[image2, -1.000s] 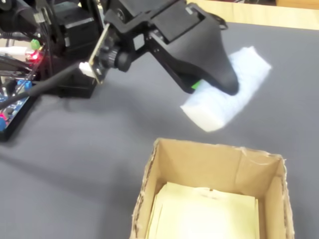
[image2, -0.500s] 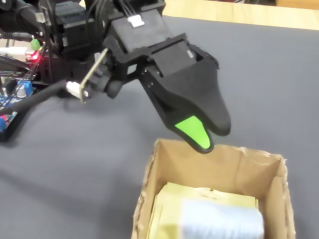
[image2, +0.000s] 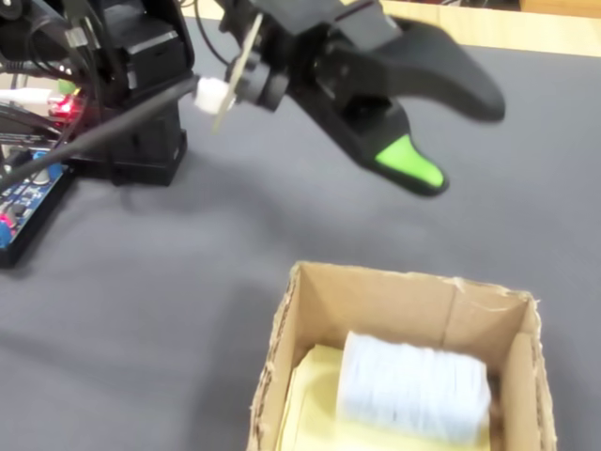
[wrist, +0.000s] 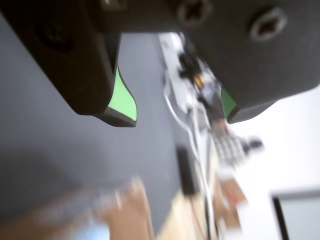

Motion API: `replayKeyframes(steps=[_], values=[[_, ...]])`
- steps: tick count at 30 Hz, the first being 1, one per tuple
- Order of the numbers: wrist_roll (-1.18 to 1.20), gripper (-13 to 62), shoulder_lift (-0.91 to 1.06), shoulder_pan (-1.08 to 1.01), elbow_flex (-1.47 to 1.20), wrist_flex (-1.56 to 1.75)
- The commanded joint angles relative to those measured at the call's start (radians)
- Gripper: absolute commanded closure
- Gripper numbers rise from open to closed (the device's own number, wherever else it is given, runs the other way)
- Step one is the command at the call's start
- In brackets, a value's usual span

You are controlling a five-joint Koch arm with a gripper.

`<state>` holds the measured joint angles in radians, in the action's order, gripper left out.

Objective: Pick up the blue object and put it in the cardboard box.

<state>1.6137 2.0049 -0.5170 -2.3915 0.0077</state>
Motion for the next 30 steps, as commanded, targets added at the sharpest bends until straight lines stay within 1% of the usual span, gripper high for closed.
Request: replayKeyframes(steps=[1, 8, 13, 23, 26, 30], values=[[0.075, 15.6, 0.089, 0.078, 0.005, 0.094], [0.08, 15.6, 0.268, 0.276, -0.186, 0.092], [0.127, 15.6, 0.357, 0.341, -0.354, 0.086], [0.117, 15.5, 0.365, 0.371, -0.6, 0.106], [0.12, 15.5, 0.365, 0.371, -0.715, 0.193], [0.115, 15.3, 0.365, 0.371, -0.729, 0.06]])
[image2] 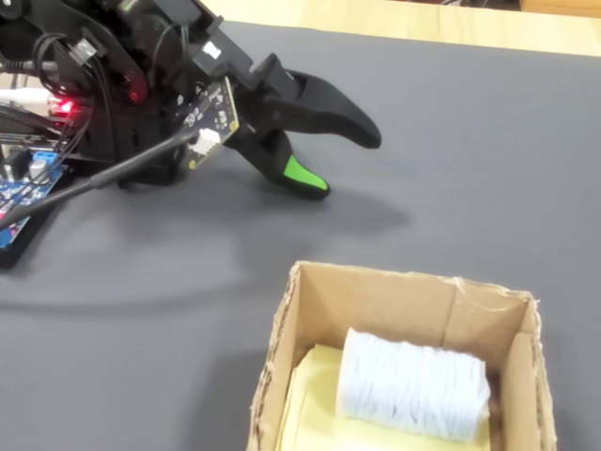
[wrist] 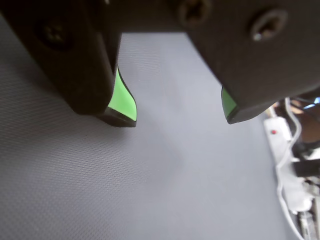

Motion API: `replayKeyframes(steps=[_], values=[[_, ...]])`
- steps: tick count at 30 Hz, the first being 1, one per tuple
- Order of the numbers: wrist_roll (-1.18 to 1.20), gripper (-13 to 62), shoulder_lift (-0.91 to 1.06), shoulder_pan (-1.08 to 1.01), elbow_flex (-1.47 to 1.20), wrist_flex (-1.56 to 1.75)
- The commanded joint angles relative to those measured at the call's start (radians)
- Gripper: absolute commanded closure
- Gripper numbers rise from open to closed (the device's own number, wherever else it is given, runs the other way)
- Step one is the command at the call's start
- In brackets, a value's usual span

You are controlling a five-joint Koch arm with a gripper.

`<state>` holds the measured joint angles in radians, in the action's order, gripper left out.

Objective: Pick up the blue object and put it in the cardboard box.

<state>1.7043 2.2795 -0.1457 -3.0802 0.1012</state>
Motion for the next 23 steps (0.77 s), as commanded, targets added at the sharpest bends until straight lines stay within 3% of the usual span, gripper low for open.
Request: replayKeyframes(steps=[1, 23], values=[[0.026, 15.3, 0.091, 0.0, -0.04, -0.067], [0.023, 15.4, 0.089, -0.011, -0.038, -0.069]])
